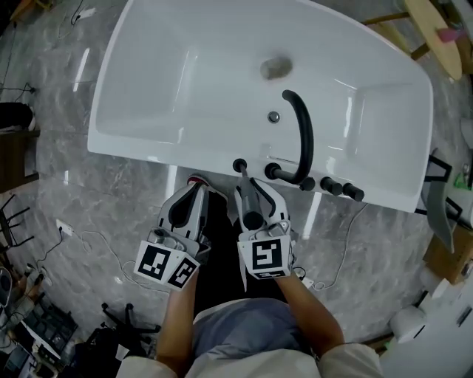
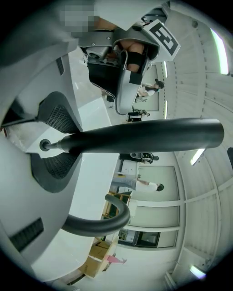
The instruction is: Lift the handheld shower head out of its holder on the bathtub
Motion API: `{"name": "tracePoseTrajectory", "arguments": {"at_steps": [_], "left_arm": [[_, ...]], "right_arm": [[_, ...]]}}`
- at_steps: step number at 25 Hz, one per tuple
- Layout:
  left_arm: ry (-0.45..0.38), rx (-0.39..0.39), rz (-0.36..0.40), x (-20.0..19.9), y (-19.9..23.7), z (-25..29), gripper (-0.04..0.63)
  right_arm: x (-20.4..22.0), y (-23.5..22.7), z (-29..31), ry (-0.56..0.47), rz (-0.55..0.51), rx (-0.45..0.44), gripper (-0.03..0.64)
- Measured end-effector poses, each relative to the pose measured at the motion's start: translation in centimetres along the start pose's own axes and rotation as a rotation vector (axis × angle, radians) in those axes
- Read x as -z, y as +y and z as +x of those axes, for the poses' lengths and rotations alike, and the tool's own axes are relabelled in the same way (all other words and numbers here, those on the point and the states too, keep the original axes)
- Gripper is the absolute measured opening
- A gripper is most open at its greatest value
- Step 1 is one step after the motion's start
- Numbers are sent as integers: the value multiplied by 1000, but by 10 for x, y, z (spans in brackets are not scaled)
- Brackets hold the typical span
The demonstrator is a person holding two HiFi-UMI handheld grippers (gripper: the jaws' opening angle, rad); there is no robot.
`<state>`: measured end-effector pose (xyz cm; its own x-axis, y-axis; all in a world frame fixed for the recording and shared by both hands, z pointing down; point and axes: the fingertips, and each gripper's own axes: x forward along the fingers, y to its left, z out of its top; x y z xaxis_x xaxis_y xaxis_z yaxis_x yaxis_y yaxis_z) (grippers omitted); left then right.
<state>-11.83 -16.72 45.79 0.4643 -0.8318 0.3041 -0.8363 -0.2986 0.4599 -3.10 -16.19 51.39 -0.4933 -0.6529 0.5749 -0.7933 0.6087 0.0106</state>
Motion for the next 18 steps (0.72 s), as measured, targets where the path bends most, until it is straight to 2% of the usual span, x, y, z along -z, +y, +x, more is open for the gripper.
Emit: {"name": "tracePoseTrajectory", "arguments": {"at_steps": [5, 18], "left_arm": [[-13, 14, 32, -13, -17, -7, 5], [-69, 28, 49, -41, -60, -27, 5]], "right_arm": [[-19, -4, -19, -14, -28, 2, 143], [-61, 5, -69, -34, -41, -43, 143]]}}
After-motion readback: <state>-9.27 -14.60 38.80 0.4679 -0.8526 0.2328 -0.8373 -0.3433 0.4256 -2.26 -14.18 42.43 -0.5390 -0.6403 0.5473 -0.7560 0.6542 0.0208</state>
